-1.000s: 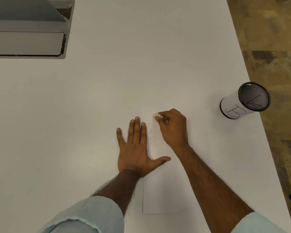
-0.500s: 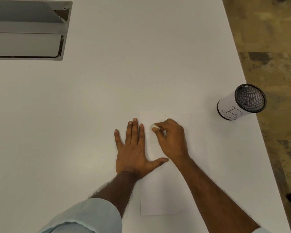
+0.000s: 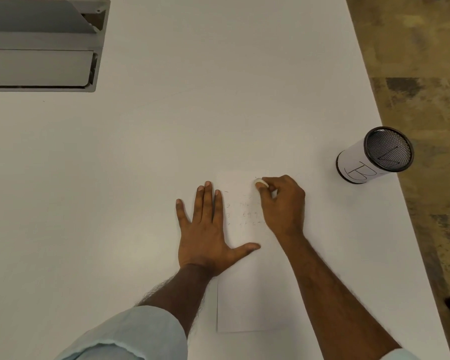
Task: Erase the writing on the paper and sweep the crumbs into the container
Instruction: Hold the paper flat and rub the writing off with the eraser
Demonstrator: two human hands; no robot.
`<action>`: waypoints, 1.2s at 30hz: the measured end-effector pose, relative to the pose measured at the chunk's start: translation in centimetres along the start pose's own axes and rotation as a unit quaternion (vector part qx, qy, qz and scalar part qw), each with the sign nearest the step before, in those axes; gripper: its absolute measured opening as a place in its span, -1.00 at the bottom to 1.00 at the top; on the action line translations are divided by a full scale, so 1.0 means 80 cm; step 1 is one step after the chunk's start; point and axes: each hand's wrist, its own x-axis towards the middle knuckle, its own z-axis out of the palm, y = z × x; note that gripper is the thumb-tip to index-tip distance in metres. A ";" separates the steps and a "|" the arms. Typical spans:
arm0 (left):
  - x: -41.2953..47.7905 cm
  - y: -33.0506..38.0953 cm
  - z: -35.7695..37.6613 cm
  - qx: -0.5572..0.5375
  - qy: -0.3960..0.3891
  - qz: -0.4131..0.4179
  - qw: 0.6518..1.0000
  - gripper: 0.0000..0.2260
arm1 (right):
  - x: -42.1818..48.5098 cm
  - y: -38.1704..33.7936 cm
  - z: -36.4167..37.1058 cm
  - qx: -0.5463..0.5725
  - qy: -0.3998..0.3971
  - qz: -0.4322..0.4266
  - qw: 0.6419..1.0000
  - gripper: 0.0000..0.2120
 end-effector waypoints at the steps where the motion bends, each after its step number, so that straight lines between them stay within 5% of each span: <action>1: 0.000 0.000 0.000 0.002 -0.002 0.001 1.000 0.17 | -0.005 -0.003 0.002 0.003 -0.019 -0.009 1.000 -0.89; 4: -0.001 0.001 -0.003 -0.001 0.006 0.003 1.000 0.16 | -0.029 -0.011 0.009 0.003 -0.095 -0.032 0.995 -0.88; 10: 0.000 0.000 0.003 -0.004 0.016 0.003 1.000 0.17 | -0.007 0.008 -0.003 0.005 0.015 -0.005 1.000 -0.90; 19: 0.002 0.001 0.005 -0.010 0.033 0.018 0.999 0.08 | -0.017 0.008 0.002 0.012 0.003 -0.027 1.000 -0.89; 24: 0.001 0.000 0.005 -0.007 0.034 0.016 0.999 0.08 | -0.032 0.004 0.007 0.013 -0.079 -0.068 0.994 -0.88; 29: 0.001 -0.001 0.005 -0.012 0.040 0.017 0.999 0.08 | -0.007 0.021 -0.014 -0.012 0.028 -0.014 0.999 -0.89; 34: 0.000 0.000 0.005 -0.015 0.038 0.019 0.999 0.07 | -0.040 0.007 0.006 -0.020 -0.063 -0.059 0.996 -0.90; 36: 0.001 0.000 0.005 -0.013 0.036 0.019 0.999 0.07 | -0.032 0.014 0.002 -0.035 -0.028 -0.043 0.998 -0.89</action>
